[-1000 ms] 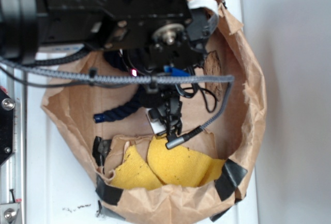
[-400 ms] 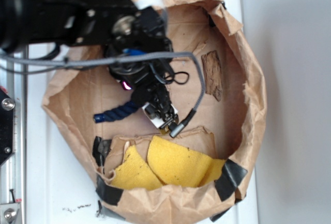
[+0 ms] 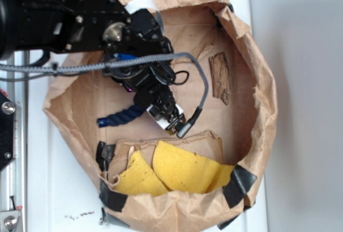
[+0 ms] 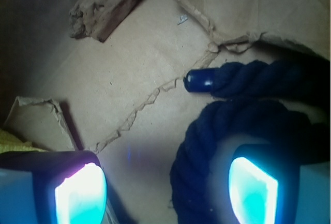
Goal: Grab the blue rope.
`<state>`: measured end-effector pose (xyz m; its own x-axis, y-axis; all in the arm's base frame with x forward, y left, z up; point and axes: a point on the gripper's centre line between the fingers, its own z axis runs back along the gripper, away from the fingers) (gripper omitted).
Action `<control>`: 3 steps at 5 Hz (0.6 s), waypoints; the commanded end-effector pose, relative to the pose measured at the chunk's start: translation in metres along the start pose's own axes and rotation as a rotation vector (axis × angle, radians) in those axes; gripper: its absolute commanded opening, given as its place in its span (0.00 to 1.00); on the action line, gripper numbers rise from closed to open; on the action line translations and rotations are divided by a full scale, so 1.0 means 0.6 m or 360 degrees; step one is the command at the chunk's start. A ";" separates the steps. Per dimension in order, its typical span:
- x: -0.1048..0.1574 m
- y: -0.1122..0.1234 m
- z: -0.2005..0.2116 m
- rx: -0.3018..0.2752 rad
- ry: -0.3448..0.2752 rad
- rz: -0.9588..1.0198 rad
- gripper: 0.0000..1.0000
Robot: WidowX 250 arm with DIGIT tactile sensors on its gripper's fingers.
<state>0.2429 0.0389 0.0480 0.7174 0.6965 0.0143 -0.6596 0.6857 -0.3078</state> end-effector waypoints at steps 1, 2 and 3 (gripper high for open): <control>0.020 -0.001 -0.022 0.0071 -0.0155 0.0024 1.00; 0.017 0.000 -0.040 0.0134 -0.0201 0.0001 1.00; 0.010 0.007 -0.048 0.0152 -0.0237 -0.0053 1.00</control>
<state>0.2504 0.0372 0.0219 0.7021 0.6951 0.1546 -0.6647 0.7176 -0.2080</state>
